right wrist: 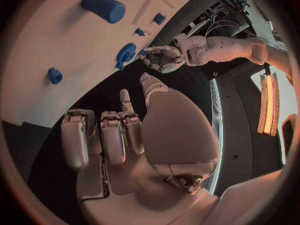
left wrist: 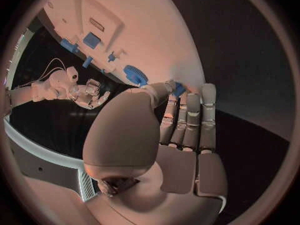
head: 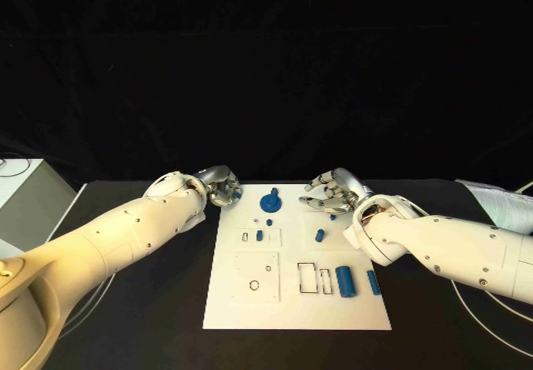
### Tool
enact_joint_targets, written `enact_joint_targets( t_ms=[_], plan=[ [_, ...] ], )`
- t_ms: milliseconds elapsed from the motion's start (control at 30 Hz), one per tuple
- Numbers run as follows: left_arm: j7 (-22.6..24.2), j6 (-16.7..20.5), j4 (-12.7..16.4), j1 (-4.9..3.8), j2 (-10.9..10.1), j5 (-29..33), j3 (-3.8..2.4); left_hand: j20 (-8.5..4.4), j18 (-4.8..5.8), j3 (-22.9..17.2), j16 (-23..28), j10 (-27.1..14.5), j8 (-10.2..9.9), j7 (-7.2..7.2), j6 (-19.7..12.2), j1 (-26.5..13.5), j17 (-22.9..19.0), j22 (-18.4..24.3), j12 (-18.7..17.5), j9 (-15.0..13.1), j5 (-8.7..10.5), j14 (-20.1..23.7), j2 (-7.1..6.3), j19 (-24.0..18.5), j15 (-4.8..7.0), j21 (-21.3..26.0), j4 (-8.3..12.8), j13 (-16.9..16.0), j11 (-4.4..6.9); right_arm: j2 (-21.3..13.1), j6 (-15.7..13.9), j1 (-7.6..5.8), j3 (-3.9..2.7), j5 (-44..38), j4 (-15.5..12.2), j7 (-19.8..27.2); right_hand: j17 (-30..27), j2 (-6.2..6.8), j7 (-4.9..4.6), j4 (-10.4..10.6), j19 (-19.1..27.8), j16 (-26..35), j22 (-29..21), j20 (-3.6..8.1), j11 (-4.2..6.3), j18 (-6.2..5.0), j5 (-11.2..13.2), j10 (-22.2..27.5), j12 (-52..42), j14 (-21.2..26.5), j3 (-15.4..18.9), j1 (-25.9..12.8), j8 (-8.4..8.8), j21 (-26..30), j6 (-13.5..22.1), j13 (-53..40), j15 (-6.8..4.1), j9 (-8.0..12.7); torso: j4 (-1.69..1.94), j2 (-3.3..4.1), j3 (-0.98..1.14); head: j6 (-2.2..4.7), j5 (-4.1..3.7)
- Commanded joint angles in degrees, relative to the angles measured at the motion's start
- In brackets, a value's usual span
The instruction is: Assemble the parts on the task board
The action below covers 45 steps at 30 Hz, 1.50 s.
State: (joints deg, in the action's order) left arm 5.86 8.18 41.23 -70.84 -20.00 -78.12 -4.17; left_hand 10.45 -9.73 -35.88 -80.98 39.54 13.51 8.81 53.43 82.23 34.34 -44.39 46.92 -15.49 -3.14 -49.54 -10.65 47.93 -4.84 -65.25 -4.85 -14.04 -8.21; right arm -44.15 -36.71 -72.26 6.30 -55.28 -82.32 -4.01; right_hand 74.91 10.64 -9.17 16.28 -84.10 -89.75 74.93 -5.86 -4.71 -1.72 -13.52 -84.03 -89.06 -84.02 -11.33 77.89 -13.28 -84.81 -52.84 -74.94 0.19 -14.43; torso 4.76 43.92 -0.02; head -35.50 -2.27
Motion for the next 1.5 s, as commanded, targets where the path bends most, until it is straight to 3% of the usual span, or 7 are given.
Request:
enact_joint_targets(
  t_ms=[33, 467, 1067, 1300, 1367, 1433, 1500],
  plan=[
    [0.05, 1.63, -0.12, -0.1, 0.2, 0.61, 0.12, -0.07, -0.97, 0.36, -0.74, 0.77, 0.47, -0.04, 0.75, -0.03, 1.32, 0.13, 0.22, -0.23, 0.32, -1.67, -0.19, 0.66, 0.23, -0.25, -0.01, 0.2, 0.21, 0.04, 0.69, -0.02, -0.02, -0.55, -0.05, 0.37, 15.09, -0.07, 0.25, 0.17, -3.72, -0.25, 10.44, 0.23, 0.51, 0.24, -0.38, -5.07, -0.01, -5.98, -0.31, -0.42, -0.22, 0.23, 0.05, -14.3, -0.31, -0.09, 0.01, -0.01, 0.01, -0.04, -0.04],
    [-1.1, 2.85, 0.03, -0.1, 0.24, 0.15, 0.54, -0.22, -0.88, 0.68, -0.62, -0.67, 0.36, -0.01, 0.66, 0.82, 0.04, 0.4, -0.64, -0.46, 0.32, -1.21, -1.08, 1.19, 0.12, -0.02, 0.53, 0.86, -0.15, 0.09, 0.78, -0.02, -0.02, -0.55, 0.03, 0.39, 15.09, -0.07, 0.25, 0.17, -3.72, -0.25, 10.44, 0.23, 0.51, 0.24, -0.38, -5.07, -0.01, -5.98, -0.31, -0.42, -0.22, 0.23, 0.05, -14.3, -0.31, -0.09, 0.04, -0.01, 0.0, -0.05, 0.02],
    [-1.94, 3.49, -0.13, -0.09, 1.01, -0.97, 1.62, -0.55, -0.92, 1.7, -2.99, 0.51, 1.55, -0.53, 2.54, 1.32, 5.55, 0.64, 2.19, -1.43, 0.32, -6.7, -0.98, 2.24, 0.57, 0.0, 0.75, 0.02, 0.47, 0.37, 0.9, -0.01, -0.02, -0.55, 0.13, 0.38, 15.09, -0.06, 0.27, 0.16, -3.73, -0.25, 10.46, 0.24, 0.52, 0.24, -0.37, -5.06, 0.0, -5.98, -0.33, -0.47, -0.29, 0.21, 0.0, -14.3, -0.32, -0.13, -0.02, 0.08, 0.01, -0.16, 0.15],
    [-2.59, 4.27, -0.33, -0.08, 1.34, -1.46, 1.82, -1.1, -0.61, 2.31, -5.15, 0.53, 2.6, -0.91, 3.77, 1.49, 10.09, -0.7, 7.55, -2.31, 0.31, -10.09, -0.35, 3.88, 1.27, -0.78, 0.85, -2.61, 1.4, 0.47, 0.94, -0.01, -0.02, -0.55, 0.14, 0.39, 15.09, -0.06, 0.27, 0.16, -3.73, -0.25, 10.46, 0.24, 0.52, 0.24, -0.37, -5.06, 0.0, -5.98, -0.33, -0.47, -0.29, 0.21, 0.0, -14.3, -0.32, -0.13, 0.0, 0.0, 0.0, -0.29, 0.13],
    [-2.6, 4.91, -0.33, -0.08, 1.36, -1.56, 1.85, -1.43, -0.56, 2.24, -6.13, 1.26, 3.31, -1.06, 4.63, 1.75, 14.0, -1.12, 9.55, -2.88, 0.31, -13.09, -0.02, 4.39, 1.76, -1.11, 1.04, -3.57, 2.01, 0.49, 0.93, -0.01, -0.02, -0.55, 0.15, 0.4, 15.09, -0.06, 0.27, 0.16, -3.73, -0.25, 10.46, 0.24, 0.52, 0.24, -0.37, -5.06, 0.0, -5.98, -0.33, -0.47, -0.29, 0.21, 0.0, -14.3, -0.32, -0.13, -0.01, -0.02, 0.02, -0.3, 0.12],
    [-2.36, 5.69, -0.25, -0.08, 1.32, -1.62, 1.87, -2.39, -0.3, 1.0, -7.47, 2.81, 4.43, -1.25, 5.76, 2.54, 19.88, -2.61, 12.96, -3.98, 0.32, -17.53, 0.45, 5.95, 2.89, -2.21, 1.7, -5.26, 3.3, 0.5, 0.92, -0.01, -0.02, -0.55, 0.16, 0.4, 15.09, -0.06, 0.27, 0.16, -3.73, -0.25, 10.46, 0.24, 0.52, 0.24, -0.37, -5.06, 0.0, -5.98, -0.33, -0.47, -0.29, 0.21, 0.0, -14.3, -0.32, -0.13, 0.0, -0.03, 0.02, -0.3, 0.12],
    [-1.93, 6.47, -0.03, -0.07, 1.19, -1.6, 1.88, -2.92, -0.13, -0.27, -7.8, 3.36, 5.09, -1.4, 6.31, 2.78, 21.59, -3.49, 14.18, -4.69, 0.33, -18.87, 0.57, 6.8, 3.44, -2.88, 1.98, -5.88, 3.88, 0.51, 0.93, 0.0, -0.02, -0.55, 0.17, 0.41, 15.09, -0.06, 0.27, 0.16, -3.73, -0.25, 10.46, 0.24, 0.52, 0.24, -0.37, -5.06, 0.0, -5.98, -0.33, -0.47, -0.29, 0.21, 0.0, -14.3, -0.32, -0.13, -0.01, -0.04, 0.0, -0.3, 0.12]
  ],
)
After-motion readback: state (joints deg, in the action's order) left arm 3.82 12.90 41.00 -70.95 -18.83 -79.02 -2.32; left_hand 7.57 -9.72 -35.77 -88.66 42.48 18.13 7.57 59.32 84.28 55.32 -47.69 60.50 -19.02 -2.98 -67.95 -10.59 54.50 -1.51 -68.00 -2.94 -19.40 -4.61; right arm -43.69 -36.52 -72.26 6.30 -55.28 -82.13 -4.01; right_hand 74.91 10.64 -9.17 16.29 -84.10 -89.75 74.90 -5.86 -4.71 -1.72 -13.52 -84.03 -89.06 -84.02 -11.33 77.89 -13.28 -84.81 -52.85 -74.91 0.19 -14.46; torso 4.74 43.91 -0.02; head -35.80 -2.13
